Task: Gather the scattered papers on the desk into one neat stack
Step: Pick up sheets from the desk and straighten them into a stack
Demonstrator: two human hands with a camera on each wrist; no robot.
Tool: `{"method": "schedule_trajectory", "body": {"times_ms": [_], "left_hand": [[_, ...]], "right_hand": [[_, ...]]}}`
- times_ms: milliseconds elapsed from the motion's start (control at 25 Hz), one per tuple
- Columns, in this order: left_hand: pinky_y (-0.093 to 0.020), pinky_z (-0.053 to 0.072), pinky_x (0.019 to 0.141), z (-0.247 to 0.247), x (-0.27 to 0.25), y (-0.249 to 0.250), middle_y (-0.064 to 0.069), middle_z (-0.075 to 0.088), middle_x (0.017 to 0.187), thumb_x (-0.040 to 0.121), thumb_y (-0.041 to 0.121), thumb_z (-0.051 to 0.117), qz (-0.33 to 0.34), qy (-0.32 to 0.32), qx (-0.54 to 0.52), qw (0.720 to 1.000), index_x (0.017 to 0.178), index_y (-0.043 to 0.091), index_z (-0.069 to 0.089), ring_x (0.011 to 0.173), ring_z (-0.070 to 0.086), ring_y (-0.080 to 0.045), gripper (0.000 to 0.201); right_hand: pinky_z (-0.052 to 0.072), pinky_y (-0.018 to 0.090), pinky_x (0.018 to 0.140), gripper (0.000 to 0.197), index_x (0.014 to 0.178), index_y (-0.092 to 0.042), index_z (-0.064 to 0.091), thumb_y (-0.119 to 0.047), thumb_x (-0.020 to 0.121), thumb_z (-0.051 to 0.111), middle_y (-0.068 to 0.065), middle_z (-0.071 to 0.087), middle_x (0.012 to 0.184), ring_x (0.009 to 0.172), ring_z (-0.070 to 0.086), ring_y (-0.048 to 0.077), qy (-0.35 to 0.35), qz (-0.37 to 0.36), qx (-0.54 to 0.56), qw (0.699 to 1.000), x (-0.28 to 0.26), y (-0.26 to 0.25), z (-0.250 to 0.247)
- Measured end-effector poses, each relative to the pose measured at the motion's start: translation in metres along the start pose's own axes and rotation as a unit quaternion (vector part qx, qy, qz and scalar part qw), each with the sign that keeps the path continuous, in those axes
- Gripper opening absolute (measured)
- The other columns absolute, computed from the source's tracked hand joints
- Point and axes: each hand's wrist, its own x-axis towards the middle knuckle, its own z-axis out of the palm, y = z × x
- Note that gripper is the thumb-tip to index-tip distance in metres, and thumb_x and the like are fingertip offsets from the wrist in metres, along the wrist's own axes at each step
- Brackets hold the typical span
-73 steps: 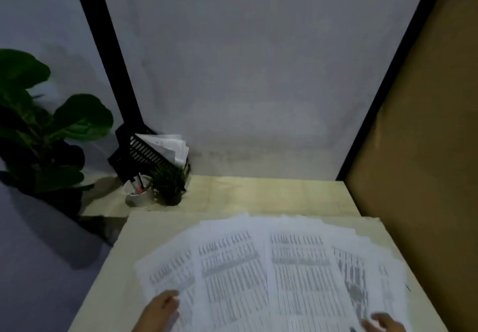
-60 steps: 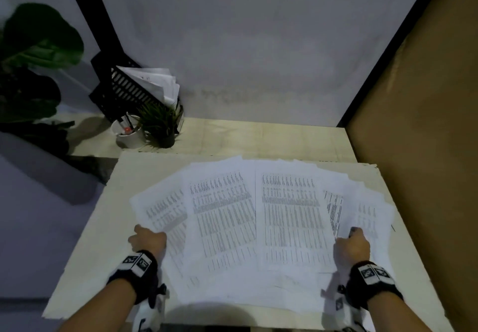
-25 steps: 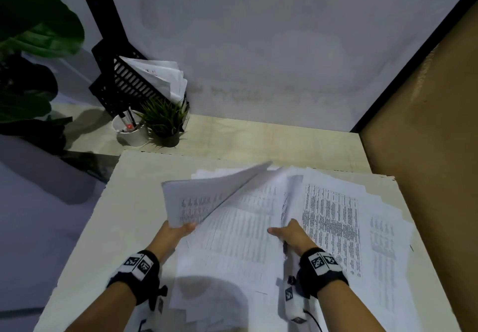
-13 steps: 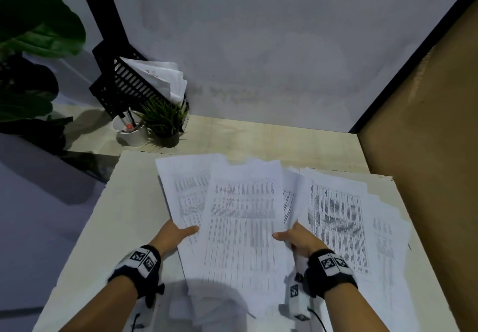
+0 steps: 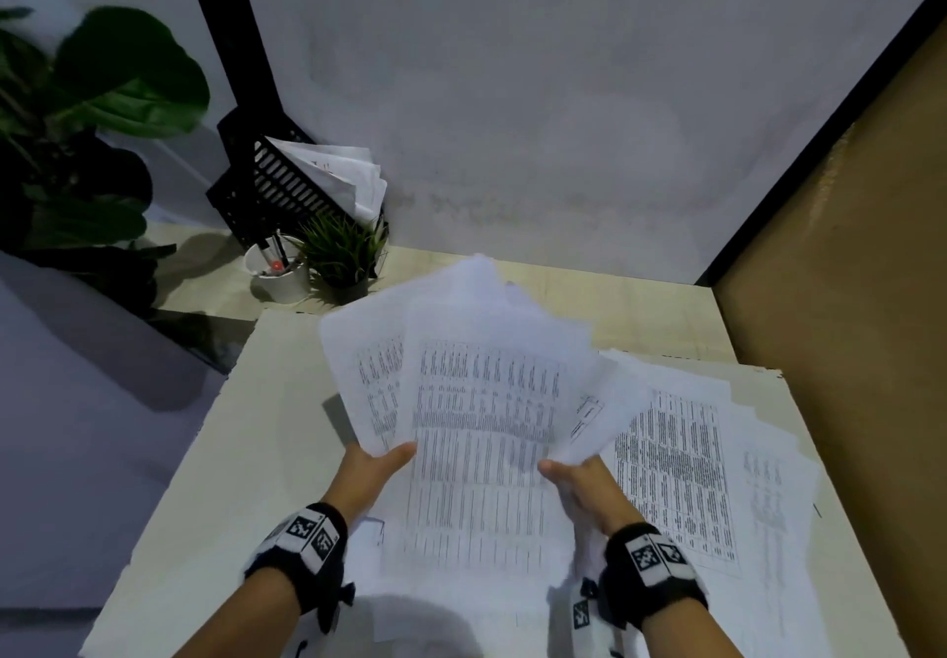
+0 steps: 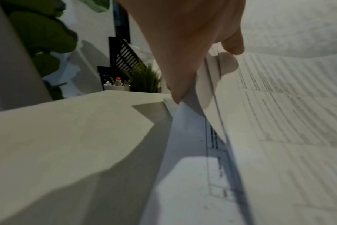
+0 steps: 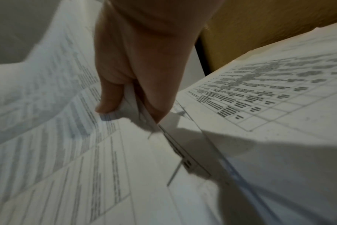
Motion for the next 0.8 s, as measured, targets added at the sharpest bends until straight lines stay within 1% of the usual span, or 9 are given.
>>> {"method": "schedule_trajectory", "body": {"times_ms": [80, 160, 240, 360, 440, 520, 640, 720, 800], "left_hand": [[-0.045, 0.043, 0.102, 0.001, -0.005, 0.012, 0.007, 0.065, 0.118, 0.073, 0.030, 0.074, 0.011, -0.012, -0.014, 1.000, 0.113, 0.038, 0.057, 0.111, 0.060, -0.013, 0.044], [-0.038, 0.045, 0.099, 0.004, -0.012, 0.035, 0.010, 0.063, 0.115, 0.078, 0.024, 0.069, 0.041, -0.021, 0.008, 0.999, 0.122, 0.031, 0.051, 0.108, 0.059, -0.009, 0.048], [-0.026, 0.046, 0.090, 0.012, -0.018, 0.066, 0.008, 0.060, 0.112, 0.082, 0.015, 0.064, 0.092, -0.005, 0.036, 0.995, 0.128, 0.019, 0.046, 0.107, 0.058, -0.012, 0.050], [-0.010, 0.047, 0.077, 0.029, -0.031, 0.120, 0.007, 0.059, 0.110, 0.083, 0.008, 0.062, 0.219, 0.042, 0.040, 0.974, 0.125, 0.014, 0.049, 0.098, 0.057, -0.001, 0.045], [-0.012, 0.048, 0.079, 0.038, -0.041, 0.144, 0.009, 0.063, 0.107, 0.081, 0.007, 0.064, 0.267, 0.046, 0.005, 0.963, 0.113, 0.021, 0.058, 0.097, 0.059, 0.002, 0.036], [-0.012, 0.046, 0.080, 0.044, -0.053, 0.152, 0.017, 0.061, 0.099, 0.079, 0.009, 0.066, 0.269, 0.023, 0.000, 0.963, 0.095, 0.033, 0.059, 0.089, 0.059, 0.008, 0.030], [-0.008, 0.047, 0.073, 0.047, -0.058, 0.138, 0.022, 0.060, 0.092, 0.078, 0.008, 0.067, 0.239, 0.002, 0.001, 0.971, 0.089, 0.037, 0.053, 0.083, 0.061, 0.009, 0.033], [-0.010, 0.052, 0.065, 0.045, -0.053, 0.123, 0.021, 0.070, 0.080, 0.079, 0.009, 0.066, 0.219, 0.015, -0.011, 0.976, 0.088, 0.032, 0.058, 0.092, 0.066, -0.006, 0.026], [-0.018, 0.056, 0.068, 0.045, -0.053, 0.116, 0.011, 0.071, 0.082, 0.082, 0.011, 0.063, 0.200, 0.034, -0.016, 0.979, 0.086, 0.025, 0.060, 0.099, 0.065, -0.026, 0.015]], "right_hand": [[0.043, 0.020, 0.059, 0.028, 0.059, -0.014, 0.051, -0.014, 0.086, 0.060, -0.013, 0.045, 0.038, 0.036, 0.039, 0.003, -0.010, -0.030, -0.031, 0.999, -0.013, -0.008, -0.009], [0.039, 0.017, 0.053, 0.039, 0.048, -0.017, 0.048, -0.018, 0.084, 0.062, -0.010, 0.041, 0.037, 0.035, 0.038, 0.007, 0.000, -0.072, -0.063, 0.995, -0.026, -0.027, -0.020], [0.043, 0.016, 0.059, 0.012, 0.072, -0.010, 0.062, -0.015, 0.081, 0.065, -0.004, 0.060, 0.061, 0.061, 0.058, 0.012, 0.027, -0.128, -0.024, 0.991, -0.031, -0.046, -0.032], [0.046, 0.012, 0.066, 0.028, 0.108, -0.004, 0.057, -0.012, 0.082, 0.064, -0.002, 0.064, 0.089, 0.080, 0.062, 0.007, 0.084, -0.225, 0.066, 0.968, -0.035, -0.080, -0.036], [0.048, 0.023, 0.078, 0.039, 0.114, -0.003, 0.054, -0.016, 0.080, 0.068, -0.002, 0.063, 0.096, 0.084, 0.062, 0.005, 0.093, -0.270, 0.116, 0.951, -0.043, -0.097, -0.034], [0.047, 0.036, 0.092, 0.057, 0.120, -0.007, 0.055, -0.027, 0.070, 0.076, 0.002, 0.062, 0.111, 0.101, 0.060, 0.017, 0.067, -0.283, 0.136, 0.947, -0.050, -0.101, -0.028], [0.047, 0.037, 0.096, 0.060, 0.113, -0.023, 0.058, -0.034, 0.059, 0.081, -0.002, 0.063, 0.110, 0.107, 0.059, 0.020, 0.051, -0.258, 0.156, 0.952, -0.047, -0.087, -0.019], [0.053, 0.032, 0.083, 0.046, 0.097, -0.026, 0.061, -0.037, 0.058, 0.082, -0.001, 0.067, 0.100, 0.103, 0.063, 0.026, 0.057, -0.252, 0.160, 0.953, -0.043, -0.075, -0.012], [0.053, 0.028, 0.074, 0.052, 0.091, -0.021, 0.061, -0.049, 0.051, 0.081, 0.004, 0.067, 0.099, 0.097, 0.064, 0.025, 0.061, -0.248, 0.151, 0.955, -0.042, -0.069, -0.008]]}}
